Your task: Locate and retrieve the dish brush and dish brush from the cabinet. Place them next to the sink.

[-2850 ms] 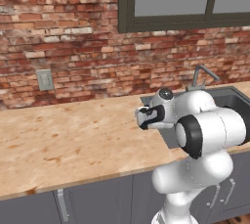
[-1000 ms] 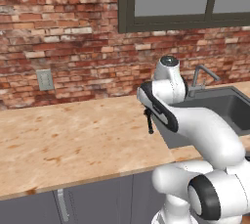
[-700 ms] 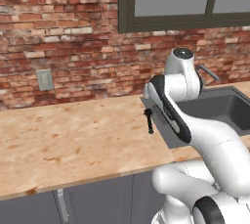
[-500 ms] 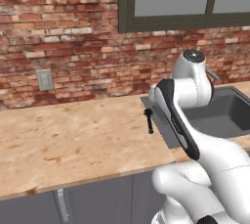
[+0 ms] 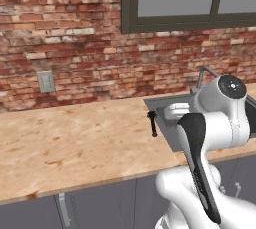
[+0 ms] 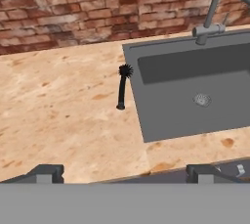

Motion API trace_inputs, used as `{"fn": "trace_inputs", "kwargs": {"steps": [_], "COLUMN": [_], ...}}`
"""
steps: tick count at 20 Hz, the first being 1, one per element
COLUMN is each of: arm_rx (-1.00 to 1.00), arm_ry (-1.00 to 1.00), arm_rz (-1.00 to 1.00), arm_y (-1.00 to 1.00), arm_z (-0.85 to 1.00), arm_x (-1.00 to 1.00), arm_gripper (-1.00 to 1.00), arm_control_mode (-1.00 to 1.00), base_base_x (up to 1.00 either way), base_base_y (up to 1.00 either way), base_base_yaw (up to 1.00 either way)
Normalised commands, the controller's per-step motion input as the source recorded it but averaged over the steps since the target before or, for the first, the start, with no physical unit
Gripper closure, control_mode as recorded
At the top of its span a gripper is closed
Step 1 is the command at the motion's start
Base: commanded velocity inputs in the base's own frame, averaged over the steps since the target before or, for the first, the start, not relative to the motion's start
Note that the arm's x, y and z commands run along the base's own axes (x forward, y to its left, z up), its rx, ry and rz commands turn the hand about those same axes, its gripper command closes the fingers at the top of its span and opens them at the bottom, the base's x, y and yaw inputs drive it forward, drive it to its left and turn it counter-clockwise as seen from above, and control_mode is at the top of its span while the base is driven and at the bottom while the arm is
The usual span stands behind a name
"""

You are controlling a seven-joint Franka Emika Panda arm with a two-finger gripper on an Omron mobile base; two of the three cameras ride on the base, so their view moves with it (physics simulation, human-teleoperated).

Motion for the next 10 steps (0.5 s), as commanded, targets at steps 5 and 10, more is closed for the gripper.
{"fn": "trace_inputs", "kwargs": {"steps": [5,10], "arm_rx": [0.00,0.00], "arm_ry": [-0.04,0.00], "arm_rz": [0.02,0.00], "arm_y": [0.00,0.00], "arm_z": [0.09,0.00], "arm_x": [-0.36,0.00], "arm_gripper": [-1.00,-1.00], "arm_control_mode": [-1.00,-1.00], "base_base_x": [0.00,0.00], "base_base_y": [0.00,0.00], "base_base_yaw": [0.00,0.00]}}
